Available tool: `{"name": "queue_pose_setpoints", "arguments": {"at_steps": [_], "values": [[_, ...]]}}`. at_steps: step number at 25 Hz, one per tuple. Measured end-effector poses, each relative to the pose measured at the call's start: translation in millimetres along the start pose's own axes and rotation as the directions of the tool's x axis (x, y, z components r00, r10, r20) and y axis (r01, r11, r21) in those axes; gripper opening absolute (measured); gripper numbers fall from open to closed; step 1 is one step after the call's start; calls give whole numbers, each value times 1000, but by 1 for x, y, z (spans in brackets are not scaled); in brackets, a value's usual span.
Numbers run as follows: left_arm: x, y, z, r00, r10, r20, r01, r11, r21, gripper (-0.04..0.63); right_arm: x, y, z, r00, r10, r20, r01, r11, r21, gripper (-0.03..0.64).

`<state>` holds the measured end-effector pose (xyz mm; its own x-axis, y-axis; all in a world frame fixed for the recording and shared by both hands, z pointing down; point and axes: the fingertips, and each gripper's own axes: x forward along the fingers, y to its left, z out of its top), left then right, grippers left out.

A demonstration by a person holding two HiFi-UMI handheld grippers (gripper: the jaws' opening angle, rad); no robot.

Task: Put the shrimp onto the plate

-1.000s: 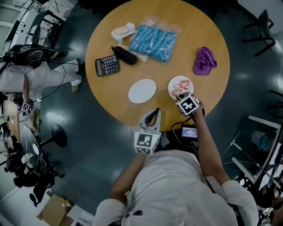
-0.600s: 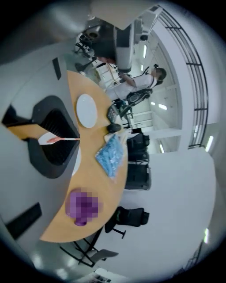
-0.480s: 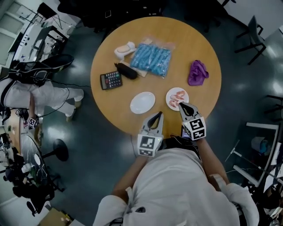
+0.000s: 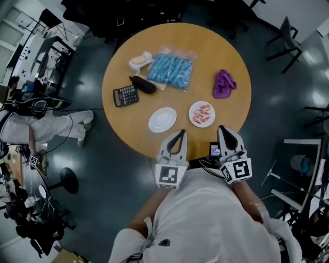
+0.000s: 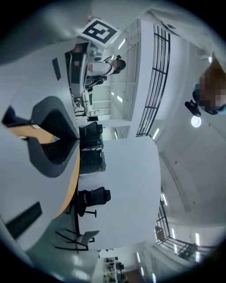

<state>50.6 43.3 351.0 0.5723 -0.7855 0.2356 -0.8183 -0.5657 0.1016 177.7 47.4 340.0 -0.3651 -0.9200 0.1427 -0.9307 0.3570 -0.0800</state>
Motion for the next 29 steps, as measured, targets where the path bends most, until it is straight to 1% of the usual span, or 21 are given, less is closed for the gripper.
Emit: {"name": "queue_pose_setpoints", "arguments": {"at_steps": [2, 5, 13, 29], "values": [[1, -1, -11, 1000, 5, -10, -5, 1000, 25, 8, 3, 1, -14, 999, 6, -37, -6, 1000, 16, 16], [5, -1, -25, 999, 4, -35, -4, 1000, 12, 8, 5, 1, -30, 997, 20, -80, -17, 999, 35, 15], [10, -3, -23, 999, -12, -32, 13, 1000, 16, 8, 11, 4, -34, 995, 43, -95, -39, 998, 40, 15], [19, 4, -29, 999, -10, -52, 10, 1000, 4, 8, 26, -6, -44, 990, 50, -133, -41, 997, 71, 15]]}}
